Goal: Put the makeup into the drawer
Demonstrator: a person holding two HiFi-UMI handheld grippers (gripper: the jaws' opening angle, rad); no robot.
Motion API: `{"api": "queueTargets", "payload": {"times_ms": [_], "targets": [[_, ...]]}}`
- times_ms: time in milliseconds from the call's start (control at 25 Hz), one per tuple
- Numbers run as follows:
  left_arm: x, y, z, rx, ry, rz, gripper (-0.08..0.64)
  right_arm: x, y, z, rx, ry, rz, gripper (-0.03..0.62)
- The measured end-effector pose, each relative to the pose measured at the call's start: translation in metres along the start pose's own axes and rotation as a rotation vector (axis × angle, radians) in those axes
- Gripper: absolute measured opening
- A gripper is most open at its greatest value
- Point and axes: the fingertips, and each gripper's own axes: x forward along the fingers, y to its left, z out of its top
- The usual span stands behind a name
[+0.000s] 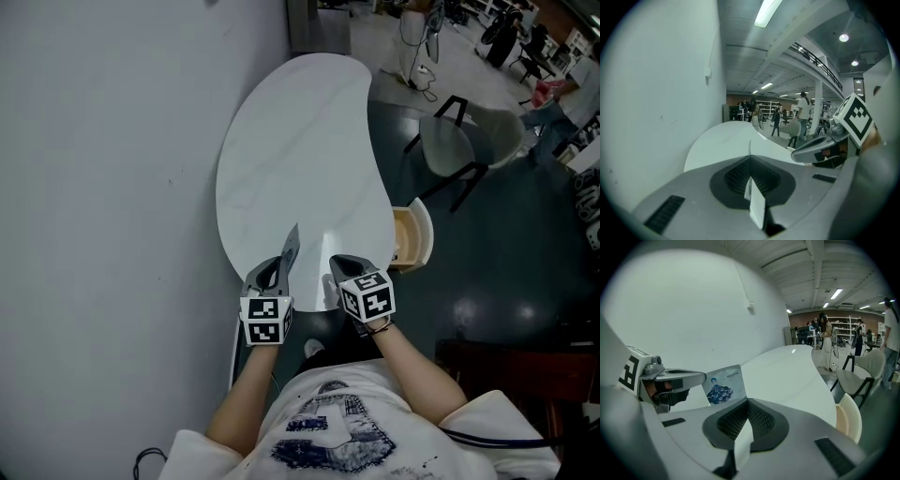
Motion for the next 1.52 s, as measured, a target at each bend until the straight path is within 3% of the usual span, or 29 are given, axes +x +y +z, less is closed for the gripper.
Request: {"api": "queueTargets", "payload": {"times_ms": [720, 1040, 1520], "targets": [[0.008, -0.046, 0.007, 0.069, -0.017, -0.083, 0.034, -0.033, -0.026, -0.013, 0.041, -0.038, -0.063, 0.02], [0.028, -0.075, 0.015, 0.081, -0.012, -0.102, 0.034, -0.045, -0.058, -0.016, 0.065, -0.043, -0.073, 0.02], [0.069, -0.151, 0.03, 0.093, -0.004, -0.155, 0.034, -0.089, -0.138, -0.017, 0.087, -0.059, -0.118, 0.02]]}}
